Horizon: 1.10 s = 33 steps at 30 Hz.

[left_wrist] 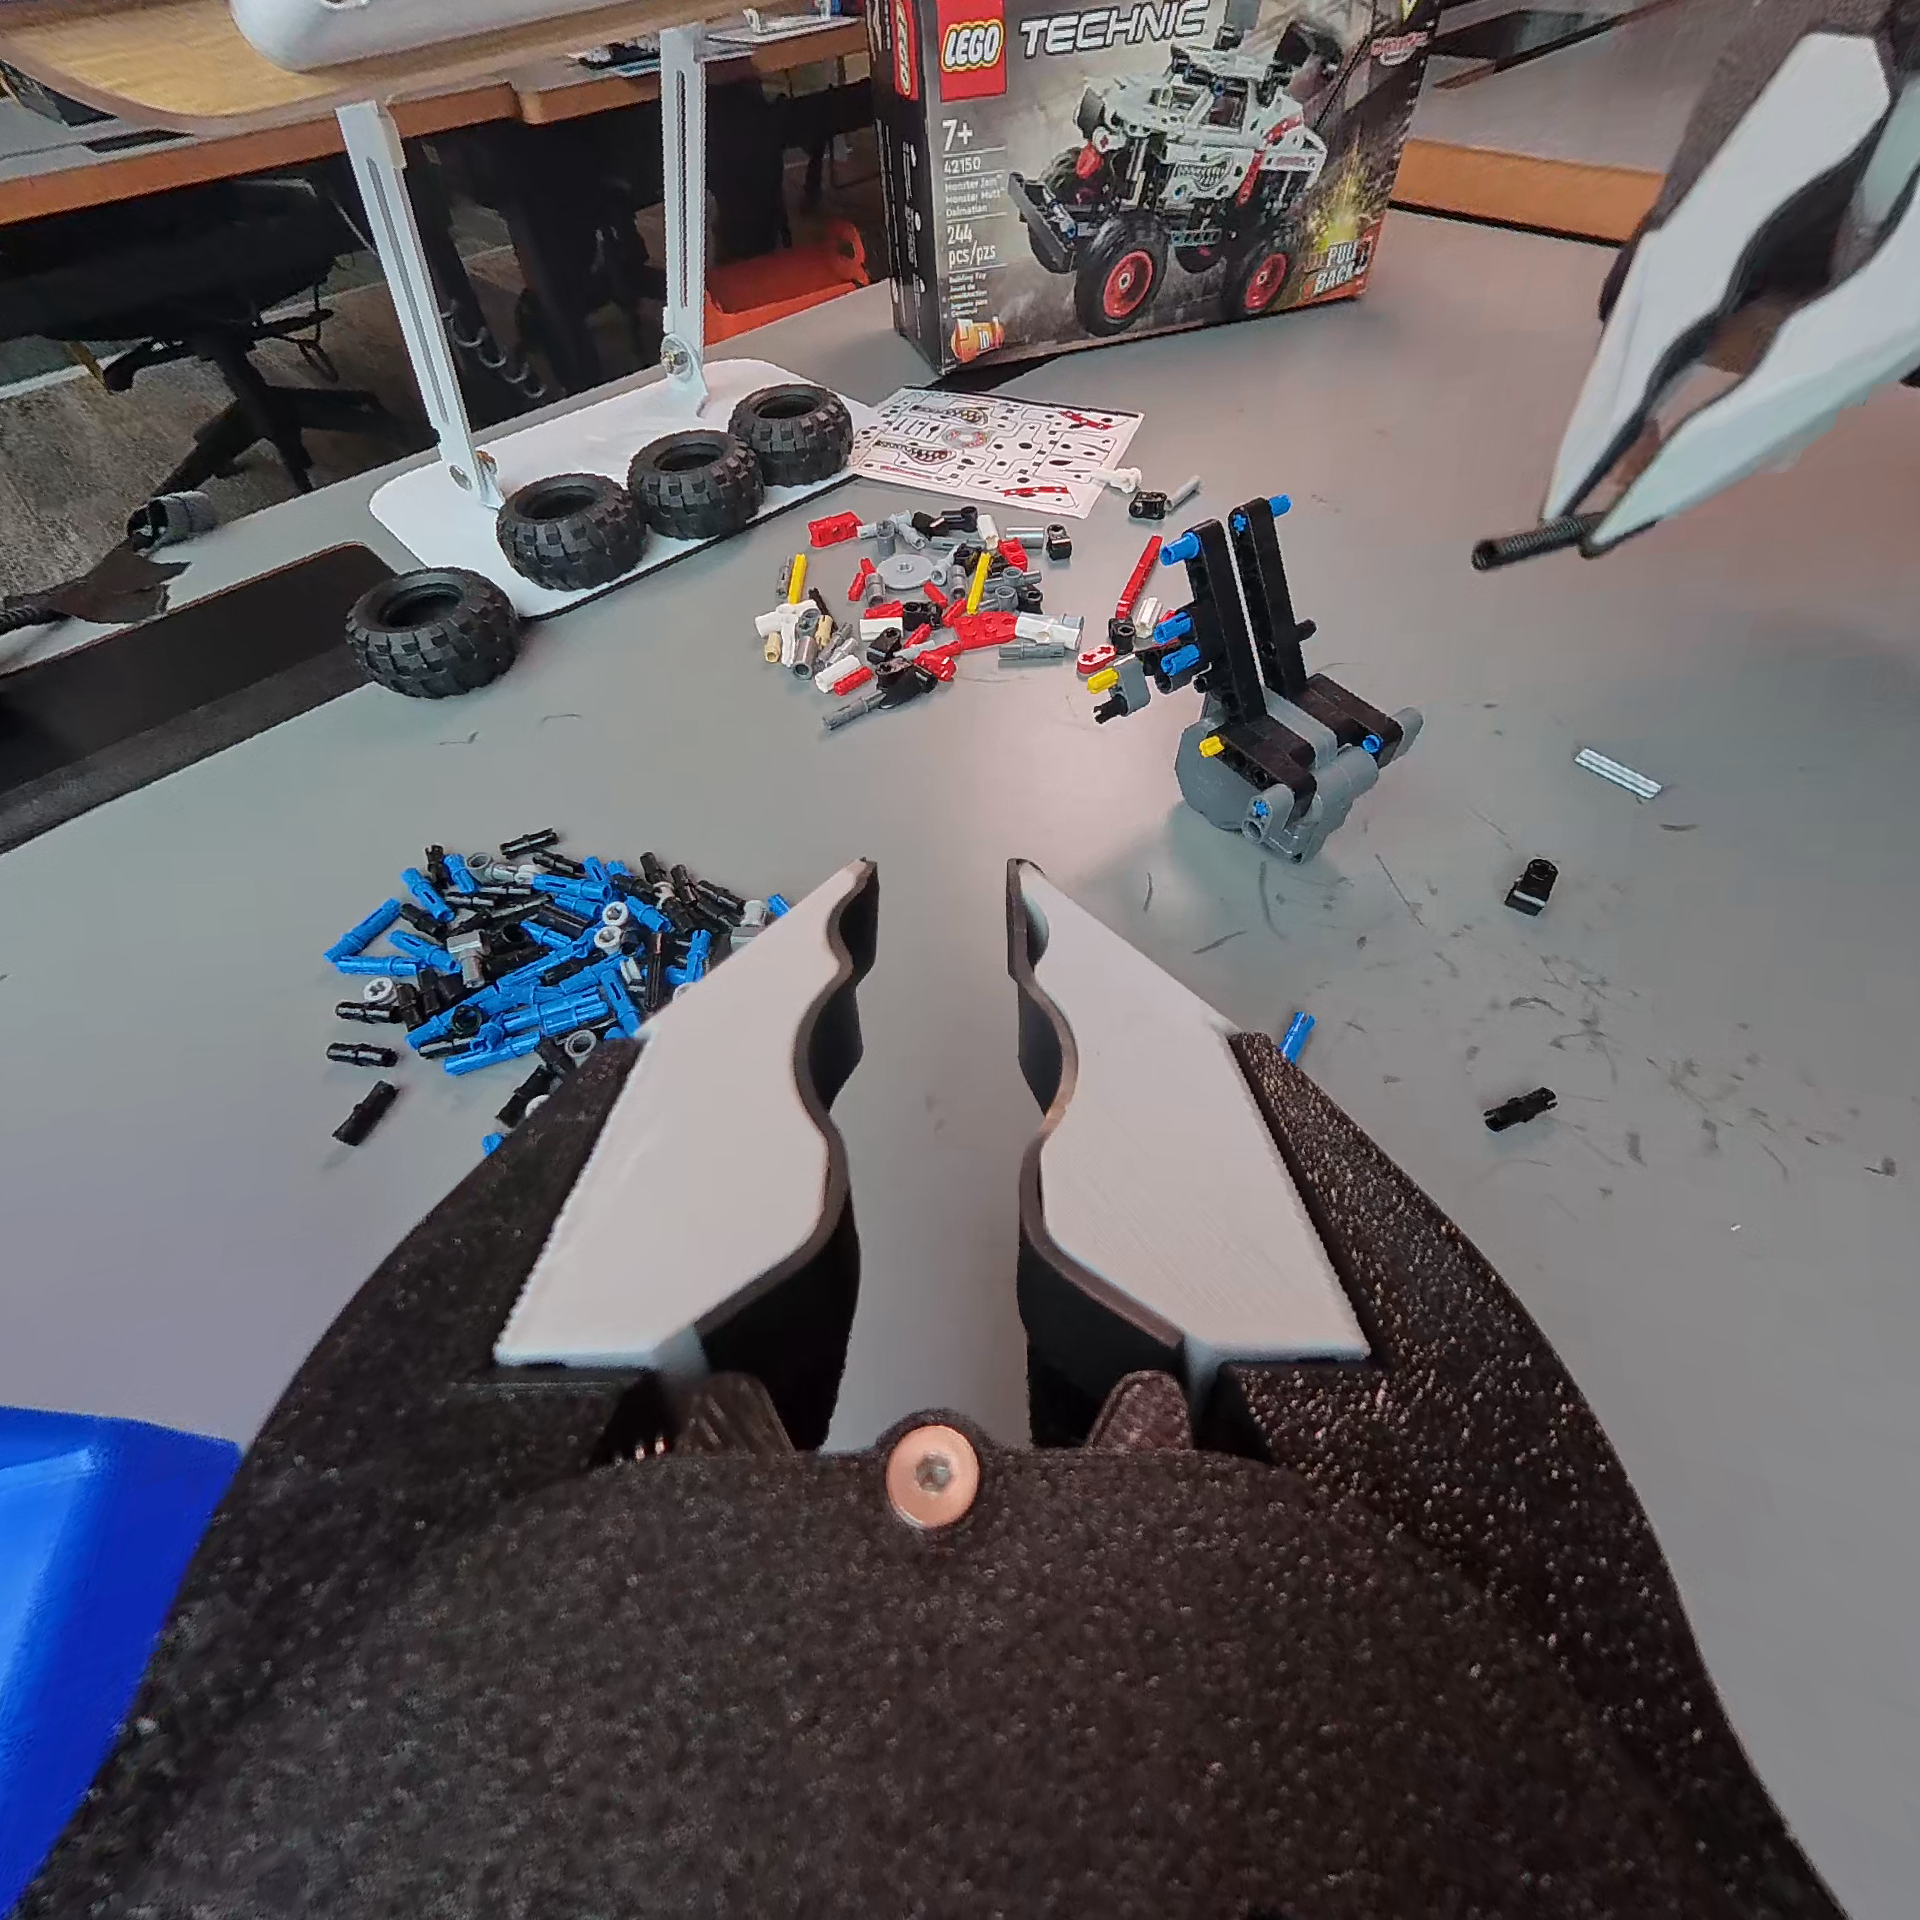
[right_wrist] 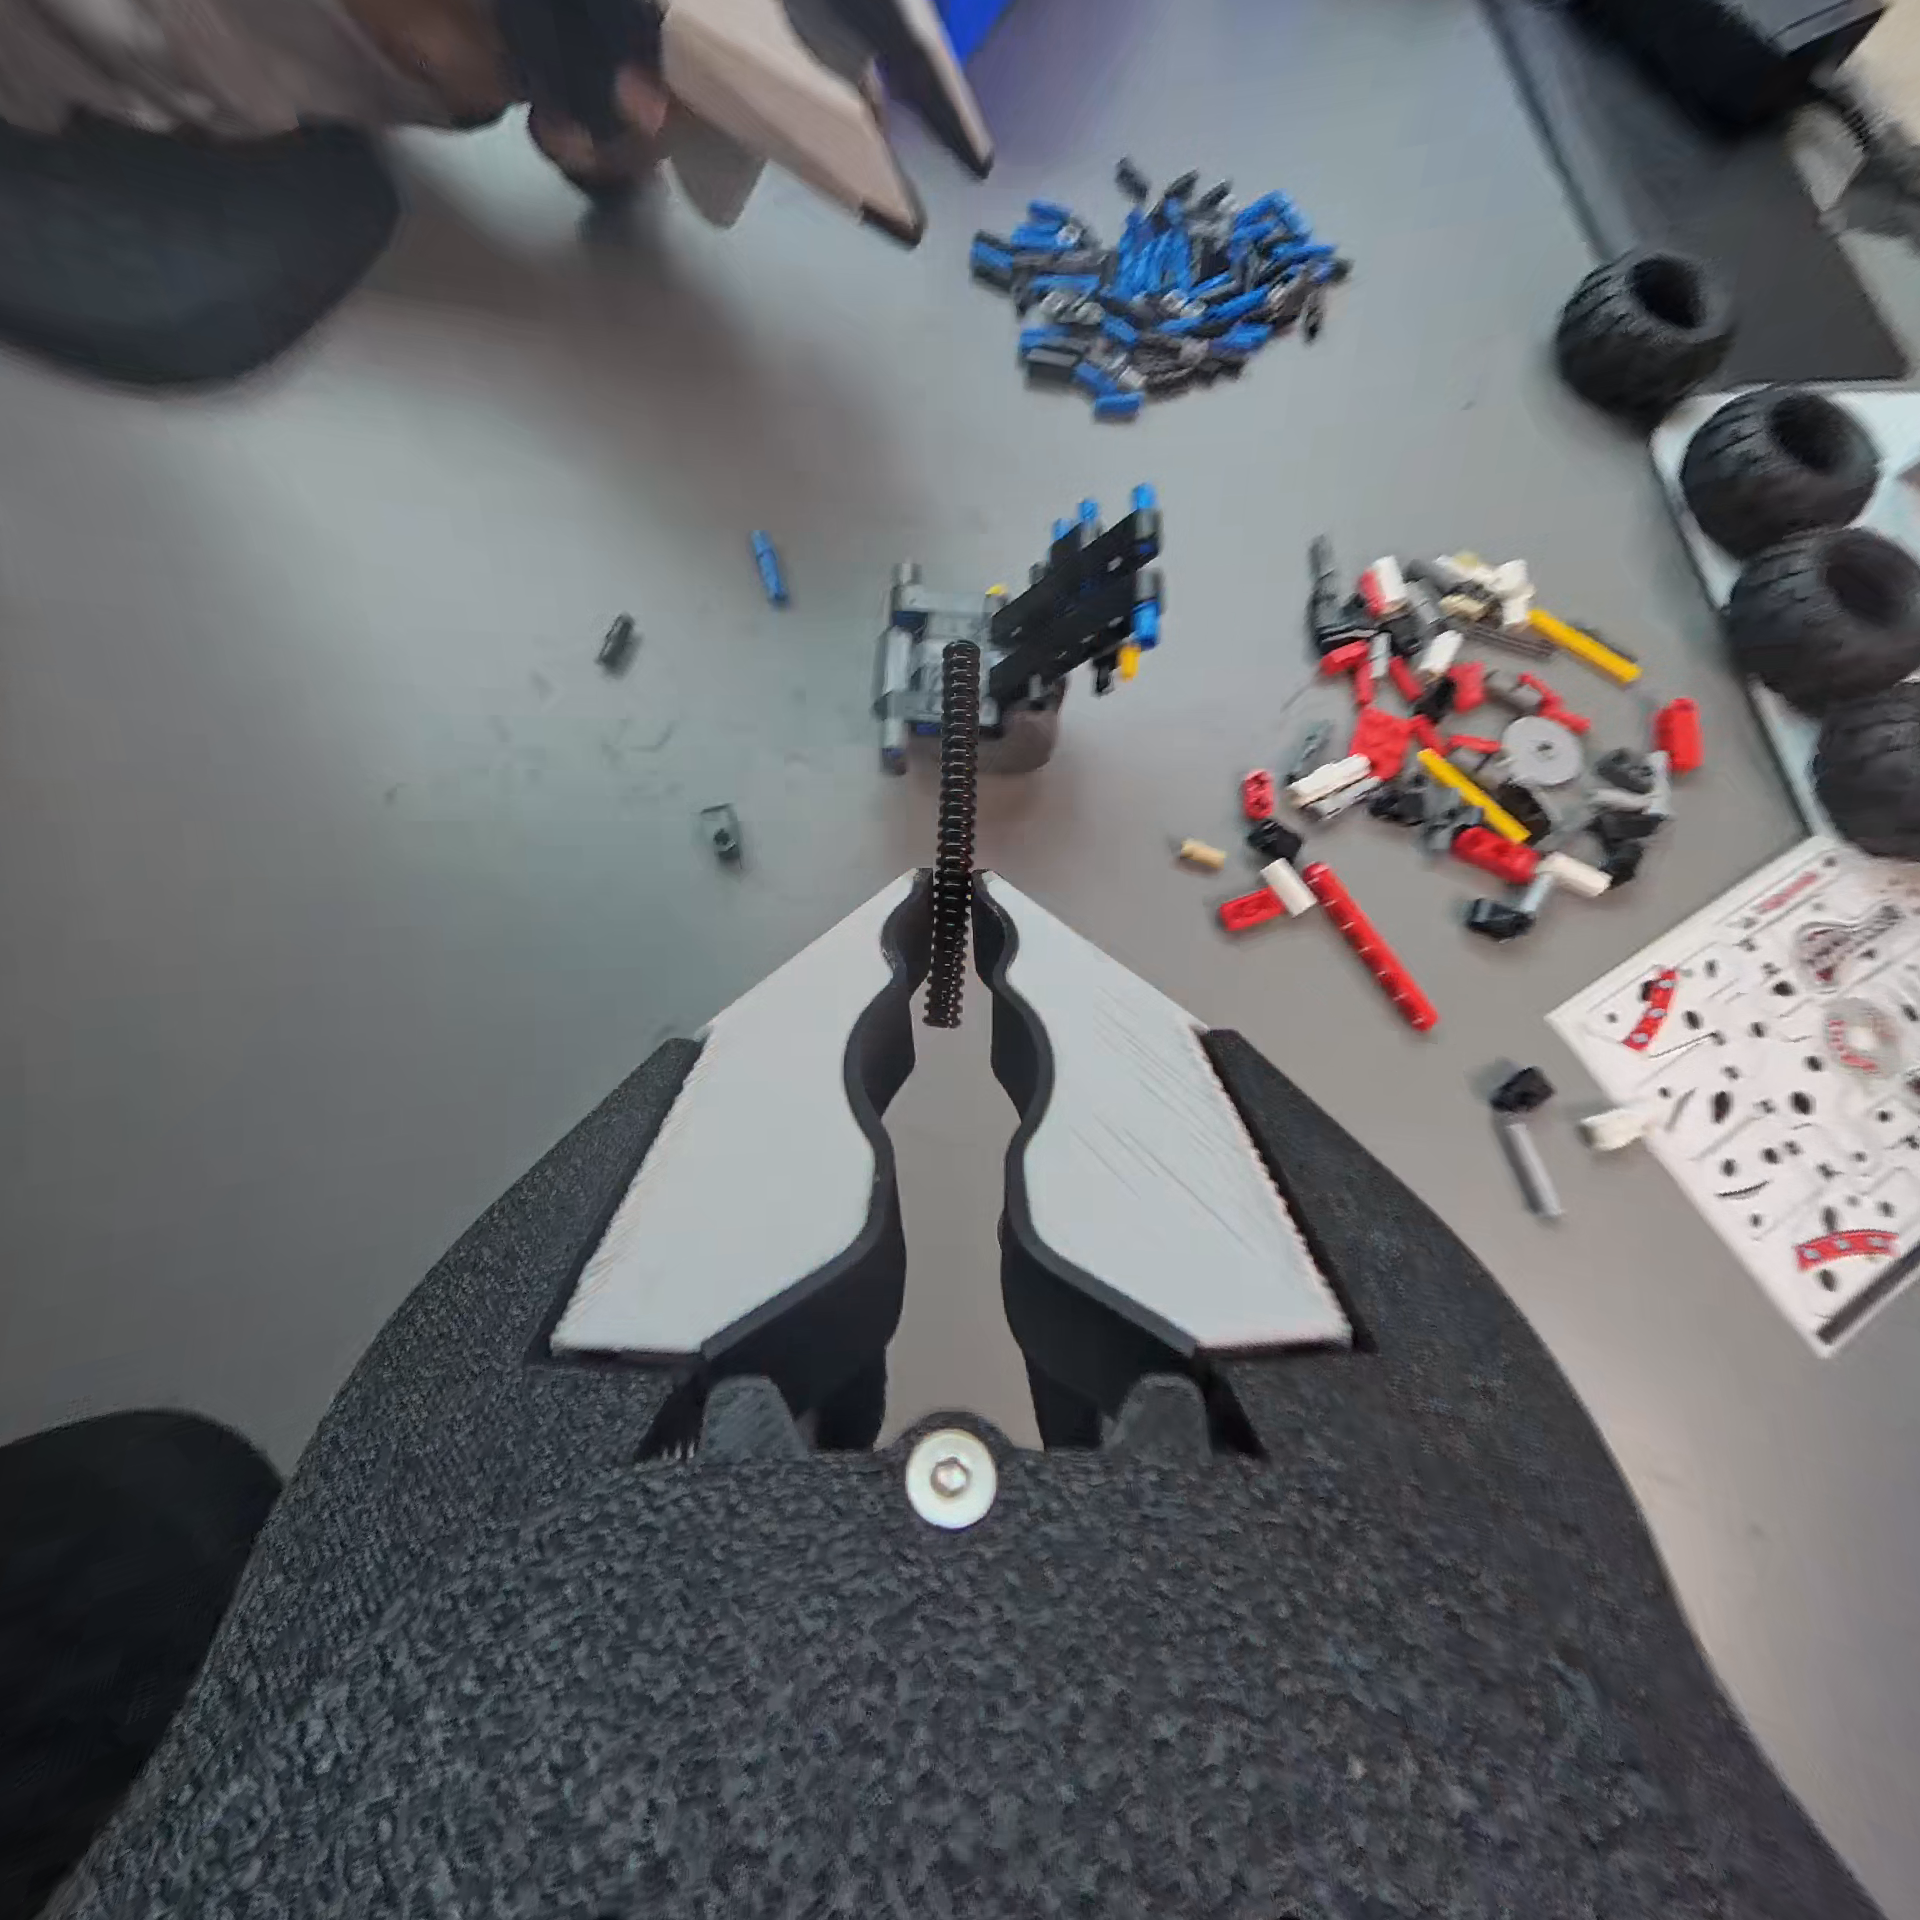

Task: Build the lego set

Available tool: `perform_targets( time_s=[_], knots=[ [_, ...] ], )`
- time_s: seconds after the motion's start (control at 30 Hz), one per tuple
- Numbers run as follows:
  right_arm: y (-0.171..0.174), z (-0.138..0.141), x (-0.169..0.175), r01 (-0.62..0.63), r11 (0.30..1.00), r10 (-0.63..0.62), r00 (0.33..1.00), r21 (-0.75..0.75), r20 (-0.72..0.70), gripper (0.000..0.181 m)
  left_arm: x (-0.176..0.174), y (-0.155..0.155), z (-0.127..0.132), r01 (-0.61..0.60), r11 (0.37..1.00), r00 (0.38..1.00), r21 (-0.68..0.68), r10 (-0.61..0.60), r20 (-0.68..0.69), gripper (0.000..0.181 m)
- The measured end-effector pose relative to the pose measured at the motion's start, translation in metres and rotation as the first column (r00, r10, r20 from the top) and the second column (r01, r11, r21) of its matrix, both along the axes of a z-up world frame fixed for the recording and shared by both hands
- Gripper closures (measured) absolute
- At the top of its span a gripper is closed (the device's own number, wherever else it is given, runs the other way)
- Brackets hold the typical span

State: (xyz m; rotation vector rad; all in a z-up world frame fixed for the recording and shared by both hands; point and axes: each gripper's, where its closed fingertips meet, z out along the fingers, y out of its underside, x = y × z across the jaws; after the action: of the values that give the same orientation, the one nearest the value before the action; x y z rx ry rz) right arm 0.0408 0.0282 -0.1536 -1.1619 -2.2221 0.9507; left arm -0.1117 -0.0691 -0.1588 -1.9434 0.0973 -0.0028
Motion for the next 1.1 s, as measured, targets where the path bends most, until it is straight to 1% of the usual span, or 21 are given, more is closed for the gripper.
perform_targets(
  time_s=[0.07, 0.1, 0.17, 0.33, 0.4, 0.43, 0.63, 0.8, 0.83, 0.87, 0.9, 0.93, 1.0, 1.1],
  knots=[
    [-0.011, -0.017, 0.019, -0.028, 0.999, 0.026, 0.997, 0.027, 0.066, 0.175, 0.002, 0.001, -0.002, 0.005, 1.0, 1.0, -0.007, -0.005, -0.006, 0.156],
    [-0.01, -0.024, 0.024, -0.022, 0.998, 0.017, 0.996, 0.056, 0.085, 0.175, 0.002, 0.001, -0.003, 0.007, 1.0, 1.0, -0.011, -0.007, -0.01, 0.156],
    [-0.002, -0.036, 0.034, 0.003, 0.995, -0.016, 0.991, 0.102, 0.129, 0.175, 0.004, 0.001, -0.004, 0.008, 1.0, 1.0, -0.017, -0.008, -0.021, 0.156],
    [0.013, -0.058, 0.052, 0.043, 0.989, -0.071, 0.977, 0.139, 0.199, 0.175, 0.004, 0.0, -0.003, 0.005, 1.0, 1.0, -0.01, -0.005, -0.026, 0.156],
    [0.019, -0.07, 0.057, 0.046, 0.98, -0.093, 0.967, 0.195, 0.236, 0.174, 0.003, 0.001, -0.003, 0.001, 1.0, 1.0, -0.01, -0.001, -0.022, 0.156],
    [0.017, -0.068, 0.056, 0.05, 0.982, -0.09, 0.972, 0.184, 0.215, 0.175, 0.003, 0.001, -0.004, 0.001, 1.0, 1.0, -0.013, -0.001, -0.02, 0.156],
    [0.015, -0.07, 0.058, 0.071, 0.986, -0.106, 0.966, 0.152, 0.236, 0.174, 0.004, 0.002, -0.006, 0.004, 1.0, 1.0, -0.022, -0.004, -0.029, 0.156],
    [0.015, -0.07, 0.057, 0.069, 0.985, -0.105, 0.966, 0.156, 0.235, 0.174, 0.002, 0.002, -0.006, -0.003, 1.0, 1.0, -0.02, 0.002, -0.023, 0.155],
    [0.016, -0.069, 0.057, 0.068, 0.984, -0.105, 0.969, 0.167, 0.226, 0.171, 0.001, 0.002, -0.006, -0.01, 1.0, 1.0, -0.023, 0.01, -0.023, 0.155],
    [0.017, -0.067, 0.054, 0.069, 0.981, -0.105, 0.974, 0.179, 0.199, 0.155, -0.002, 0.002, -0.007, -0.022, 0.999, 0.999, -0.029, 0.021, -0.025, 0.155],
    [0.012, -0.062, 0.05, 0.066, 0.986, -0.091, 0.982, 0.153, 0.164, 0.138, -0.005, 0.001, -0.008, -0.037, 0.999, 0.999, -0.037, 0.036, -0.026, 0.155],
    [0.007, -0.052, 0.044, 0.079, 0.992, -0.089, 0.99, 0.1, 0.109, 0.132, -0.008, 0.001, -0.009, -0.052, 0.998, 0.998, -0.042, 0.052, -0.023, 0.155],
    [0.003, -0.024, 0.03, 0.124, 0.992, -0.125, 0.991, -0.01, -0.044, 0.13, -0.018, -0.001, -0.009, -0.093, 0.995, 0.996, -0.045, 0.092, -0.016, 0.155],
    [0.007, 0.008, 0.022, 0.188, 0.977, -0.207, 0.951, -0.102, -0.23, 0.132, -0.04, -0.008, -0.008, -0.167, 0.984, 0.986, -0.054, 0.168, 0.004, 0.155]
  ],
)
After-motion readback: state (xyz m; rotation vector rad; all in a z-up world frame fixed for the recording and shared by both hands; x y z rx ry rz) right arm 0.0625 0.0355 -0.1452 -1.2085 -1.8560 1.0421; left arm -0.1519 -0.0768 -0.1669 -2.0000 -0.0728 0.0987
